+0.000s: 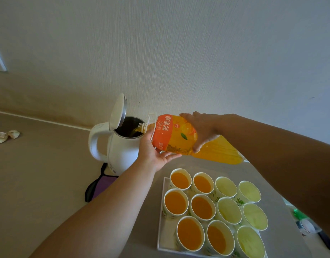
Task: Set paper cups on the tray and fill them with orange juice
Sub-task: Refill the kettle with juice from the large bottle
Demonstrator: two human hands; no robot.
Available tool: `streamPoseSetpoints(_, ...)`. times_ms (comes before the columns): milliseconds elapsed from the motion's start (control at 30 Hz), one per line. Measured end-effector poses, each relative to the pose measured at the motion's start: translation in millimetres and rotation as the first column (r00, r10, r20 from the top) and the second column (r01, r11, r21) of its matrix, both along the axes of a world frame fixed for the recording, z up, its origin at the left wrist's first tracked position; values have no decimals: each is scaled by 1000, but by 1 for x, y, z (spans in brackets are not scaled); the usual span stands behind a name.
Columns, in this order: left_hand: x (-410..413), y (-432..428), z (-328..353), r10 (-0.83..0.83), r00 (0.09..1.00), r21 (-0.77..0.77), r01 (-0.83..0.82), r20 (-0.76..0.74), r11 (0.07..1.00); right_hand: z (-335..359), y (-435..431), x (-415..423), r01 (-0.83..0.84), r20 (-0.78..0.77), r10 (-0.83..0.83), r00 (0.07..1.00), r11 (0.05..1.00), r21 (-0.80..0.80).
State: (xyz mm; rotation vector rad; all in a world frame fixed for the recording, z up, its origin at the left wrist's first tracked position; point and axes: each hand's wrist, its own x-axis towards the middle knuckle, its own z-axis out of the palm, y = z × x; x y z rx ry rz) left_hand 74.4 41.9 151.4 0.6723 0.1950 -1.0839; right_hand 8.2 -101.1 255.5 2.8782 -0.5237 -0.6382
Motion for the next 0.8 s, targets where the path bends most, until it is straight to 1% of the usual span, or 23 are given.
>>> streamPoseSetpoints(800,3,0,-4,4,999,-13,-4,-33,1000,4,4,0,-1,-9,1,1000,1000,-8)
